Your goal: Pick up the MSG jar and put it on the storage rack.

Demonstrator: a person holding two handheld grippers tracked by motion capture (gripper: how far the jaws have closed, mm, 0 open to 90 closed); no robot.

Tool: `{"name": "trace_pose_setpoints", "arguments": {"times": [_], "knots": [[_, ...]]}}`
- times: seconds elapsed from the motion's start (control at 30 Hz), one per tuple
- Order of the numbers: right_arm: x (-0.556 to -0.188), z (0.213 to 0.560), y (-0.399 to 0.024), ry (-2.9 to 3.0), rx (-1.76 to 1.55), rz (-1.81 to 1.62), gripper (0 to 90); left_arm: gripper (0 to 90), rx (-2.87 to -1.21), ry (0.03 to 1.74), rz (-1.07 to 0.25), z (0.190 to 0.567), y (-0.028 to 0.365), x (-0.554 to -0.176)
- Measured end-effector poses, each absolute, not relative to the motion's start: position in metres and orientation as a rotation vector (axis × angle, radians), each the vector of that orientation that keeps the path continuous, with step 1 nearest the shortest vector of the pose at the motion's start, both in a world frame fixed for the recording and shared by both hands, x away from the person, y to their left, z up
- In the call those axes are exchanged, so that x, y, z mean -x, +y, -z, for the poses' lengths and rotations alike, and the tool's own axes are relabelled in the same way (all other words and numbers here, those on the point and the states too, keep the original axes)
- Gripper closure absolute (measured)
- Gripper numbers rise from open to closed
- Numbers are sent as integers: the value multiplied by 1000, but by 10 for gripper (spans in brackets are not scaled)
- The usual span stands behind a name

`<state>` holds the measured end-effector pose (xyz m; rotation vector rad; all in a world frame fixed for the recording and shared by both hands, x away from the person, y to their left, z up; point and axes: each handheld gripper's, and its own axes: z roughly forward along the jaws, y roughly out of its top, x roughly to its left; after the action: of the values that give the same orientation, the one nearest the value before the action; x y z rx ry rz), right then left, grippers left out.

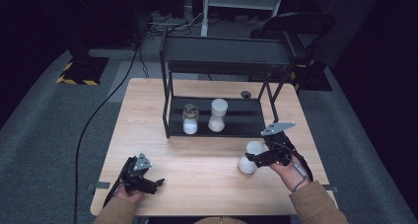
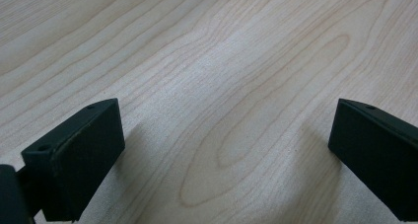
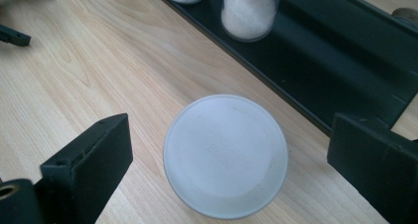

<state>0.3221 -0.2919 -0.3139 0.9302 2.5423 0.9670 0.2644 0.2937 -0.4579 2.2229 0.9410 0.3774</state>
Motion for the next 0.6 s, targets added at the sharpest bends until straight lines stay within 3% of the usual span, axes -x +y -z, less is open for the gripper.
{"name": "trace_pose_setpoints", "arguments": {"times": [0.23, 0.6], "knots": [[-328, 324, -291, 2564, -947, -957, 37, 1, -2223, 941, -377, 458, 294, -264], [-334, 340, -287, 2606, -946, -940, 123, 1, -2223, 941, -377, 458, 294, -264]]}}
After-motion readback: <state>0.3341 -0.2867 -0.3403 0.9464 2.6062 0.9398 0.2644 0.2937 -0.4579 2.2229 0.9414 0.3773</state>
